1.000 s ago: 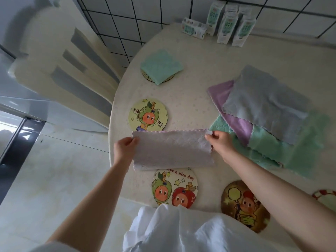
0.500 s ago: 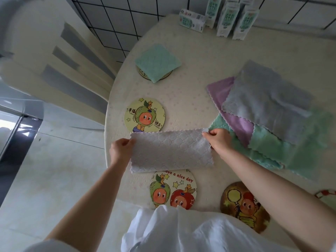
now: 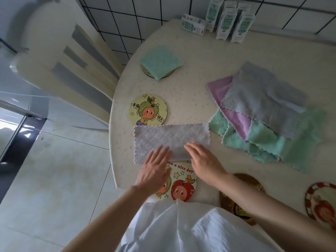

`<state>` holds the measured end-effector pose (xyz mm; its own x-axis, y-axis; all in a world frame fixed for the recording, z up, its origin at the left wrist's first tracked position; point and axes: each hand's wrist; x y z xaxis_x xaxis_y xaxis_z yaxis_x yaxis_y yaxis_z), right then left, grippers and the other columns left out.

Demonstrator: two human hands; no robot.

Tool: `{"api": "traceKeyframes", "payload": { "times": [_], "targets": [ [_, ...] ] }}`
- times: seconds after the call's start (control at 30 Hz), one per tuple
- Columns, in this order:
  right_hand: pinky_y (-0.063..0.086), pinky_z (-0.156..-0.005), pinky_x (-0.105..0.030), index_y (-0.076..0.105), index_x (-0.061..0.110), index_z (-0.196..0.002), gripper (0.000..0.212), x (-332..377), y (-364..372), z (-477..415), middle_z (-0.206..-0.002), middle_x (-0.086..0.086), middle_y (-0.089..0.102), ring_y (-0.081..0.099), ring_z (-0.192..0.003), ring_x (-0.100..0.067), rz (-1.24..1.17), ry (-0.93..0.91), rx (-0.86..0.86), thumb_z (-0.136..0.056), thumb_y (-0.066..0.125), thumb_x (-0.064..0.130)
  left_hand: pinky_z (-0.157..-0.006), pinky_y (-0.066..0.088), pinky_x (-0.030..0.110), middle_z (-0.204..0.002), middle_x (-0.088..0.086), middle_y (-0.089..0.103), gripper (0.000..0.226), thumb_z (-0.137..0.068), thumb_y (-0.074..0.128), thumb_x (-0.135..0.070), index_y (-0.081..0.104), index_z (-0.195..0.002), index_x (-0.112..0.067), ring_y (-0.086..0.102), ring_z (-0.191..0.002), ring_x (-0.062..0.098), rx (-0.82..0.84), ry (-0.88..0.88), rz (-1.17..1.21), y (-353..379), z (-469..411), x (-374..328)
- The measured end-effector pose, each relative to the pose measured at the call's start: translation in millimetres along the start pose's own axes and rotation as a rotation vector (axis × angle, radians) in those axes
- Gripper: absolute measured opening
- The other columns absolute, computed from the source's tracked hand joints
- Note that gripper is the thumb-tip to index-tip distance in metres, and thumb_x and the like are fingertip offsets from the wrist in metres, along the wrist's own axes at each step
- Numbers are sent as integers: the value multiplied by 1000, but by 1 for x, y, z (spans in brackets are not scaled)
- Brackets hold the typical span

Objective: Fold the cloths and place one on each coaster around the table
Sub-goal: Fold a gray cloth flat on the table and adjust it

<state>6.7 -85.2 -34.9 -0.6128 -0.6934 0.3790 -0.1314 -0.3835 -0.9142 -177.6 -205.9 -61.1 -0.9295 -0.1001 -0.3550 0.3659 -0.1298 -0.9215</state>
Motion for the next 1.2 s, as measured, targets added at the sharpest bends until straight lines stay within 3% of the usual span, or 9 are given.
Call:
{"api": "traceKeyframes", "payload": {
  "times": [0.17,0.33,0.47,0.6,0.73,0.97,1.07,1.2],
  "targets": [
    [16,-112,-35,32,9,-144,67,11,23,13,-149,-7,36,28,-140,-27,113,-88,65,-82,44,-13,-117,-7,48,-159,-3,-7,68,-92,25,-46,-1,-151,-24,-13,-145,21,131,-2,-91,15,14,-13],
    [11,-114,-36,30,12,-145,77,-11,21,39,-151,-3,31,26,-141,-23,209,-74,118,-77,48,-16,-116,-7,50,-158,-5,-6,72,-94,41,-44,1,-151,-27,-12,-145,19,110,-139,-57,17,38,4],
    [35,-110,-37,39,9,-140,77,-32,12,57,-143,-7,44,41,-133,-23,235,-52,137,-70,59,-17,-115,-9,46,-158,-7,-5,70,-91,19,-55,2,-152,-25,-9,-146,14,84,-281,-42,17,61,26],
    [53,-87,-38,44,10,-133,76,-34,2,49,-132,-6,51,51,-118,-25,244,-52,174,-65,65,-16,-115,-7,48,-158,-6,-1,70,-93,25,-52,4,-151,-21,-6,-146,14,51,-328,-36,14,67,31],
    [49,-72,-32,46,14,-118,61,-22,-4,29,-117,-4,51,50,-100,-23,352,-26,235,-65,66,-7,-115,-6,49,-158,-5,1,70,-93,33,-49,7,-151,-20,-5,-145,15,40,-332,-30,12,65,30],
    [44,-78,-35,32,18,-121,70,-9,-10,12,-119,-8,40,44,-103,-25,454,9,282,-65,70,2,-116,-5,51,-157,-4,1,71,-95,43,-43,6,-151,-21,-7,-145,17,50,-344,-44,11,63,27],
    [44,-83,-39,38,17,-117,58,-9,-13,8,-112,-5,46,47,-100,-25,412,0,246,-70,67,-1,-116,-3,53,-157,-4,0,70,-95,44,-42,7,-151,-20,-4,-145,17,48,-331,-62,8,62,27],
    [43,-73,-33,49,13,-101,26,-8,-20,10,-93,-2,55,51,-83,-21,302,-34,128,-80,58,-1,-115,-1,55,-157,0,4,74,-93,48,-41,8,-151,-18,4,-146,23,31,-304,-132,6,61,37]
  ]
}}
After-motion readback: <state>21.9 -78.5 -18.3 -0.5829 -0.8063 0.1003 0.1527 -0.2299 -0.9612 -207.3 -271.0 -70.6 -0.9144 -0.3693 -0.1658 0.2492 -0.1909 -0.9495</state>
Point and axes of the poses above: each hand's wrist, its own z-axis away from the middle knuckle, its own y-axis out of the palm, x = y × z
